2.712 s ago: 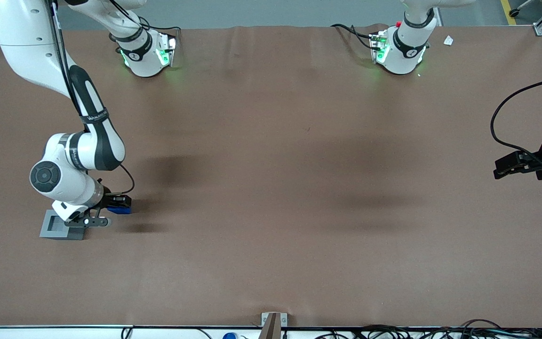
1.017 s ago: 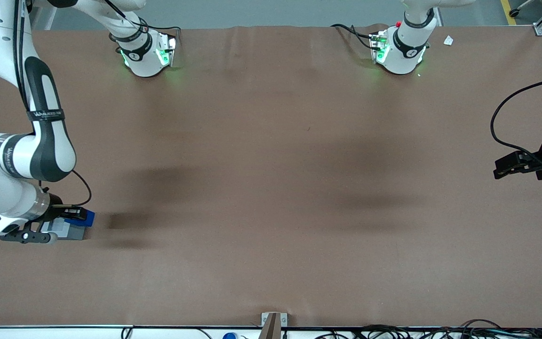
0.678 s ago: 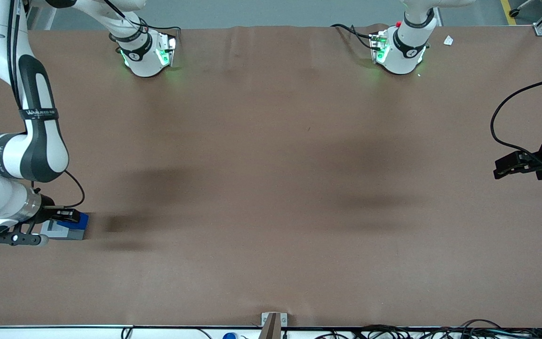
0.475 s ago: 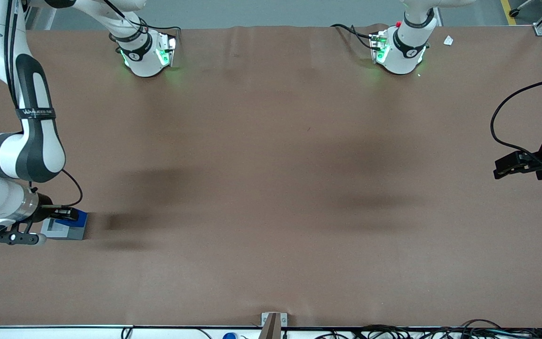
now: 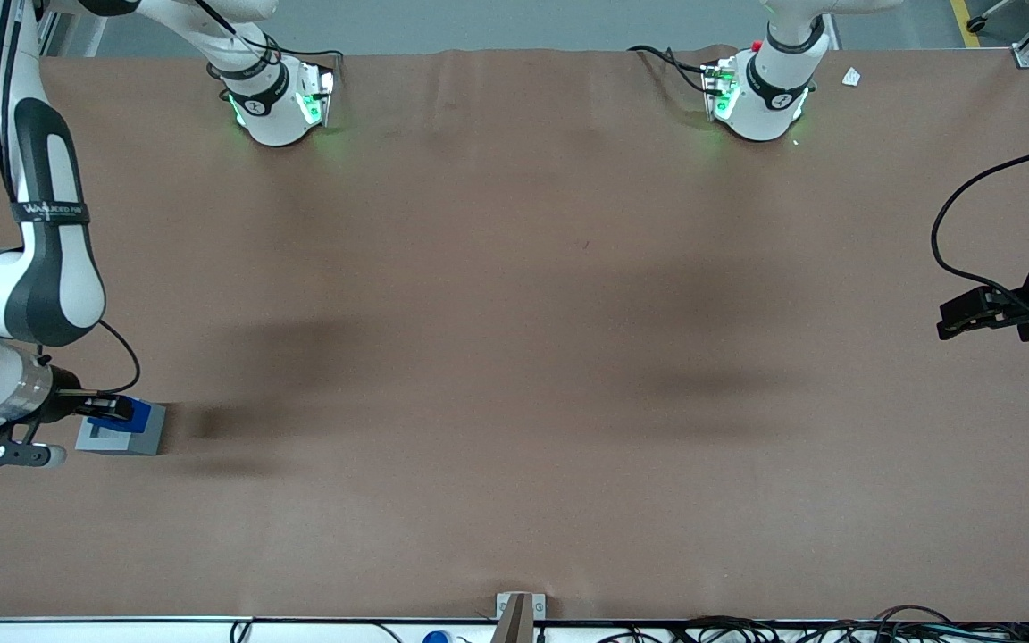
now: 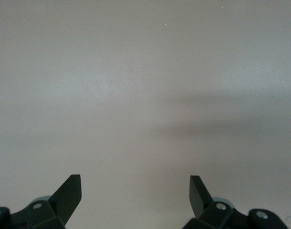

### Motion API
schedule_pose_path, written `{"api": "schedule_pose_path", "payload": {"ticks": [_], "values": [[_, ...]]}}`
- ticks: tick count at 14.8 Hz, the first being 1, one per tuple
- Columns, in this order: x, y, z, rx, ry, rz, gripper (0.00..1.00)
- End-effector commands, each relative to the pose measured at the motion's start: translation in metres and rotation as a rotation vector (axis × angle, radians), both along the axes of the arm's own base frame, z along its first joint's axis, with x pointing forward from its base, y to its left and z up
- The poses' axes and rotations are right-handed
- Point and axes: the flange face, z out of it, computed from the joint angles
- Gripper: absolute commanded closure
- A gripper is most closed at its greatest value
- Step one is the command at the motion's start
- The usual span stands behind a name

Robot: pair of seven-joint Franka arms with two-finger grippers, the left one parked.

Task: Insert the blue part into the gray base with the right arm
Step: 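Align the held blue block above the gray base's square opening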

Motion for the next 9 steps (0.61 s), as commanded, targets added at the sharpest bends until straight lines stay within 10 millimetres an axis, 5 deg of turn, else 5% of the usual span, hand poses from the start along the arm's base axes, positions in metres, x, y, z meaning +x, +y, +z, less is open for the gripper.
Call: {"api": "schedule_pose_path", "payload": {"ticks": [1,9], "values": [[0.001,-0.017,0.011,-0.003,-0.005,0.026,1.00],[0.007,-0.018,0.032,-0.004,0.003,0.026,1.00]]}}
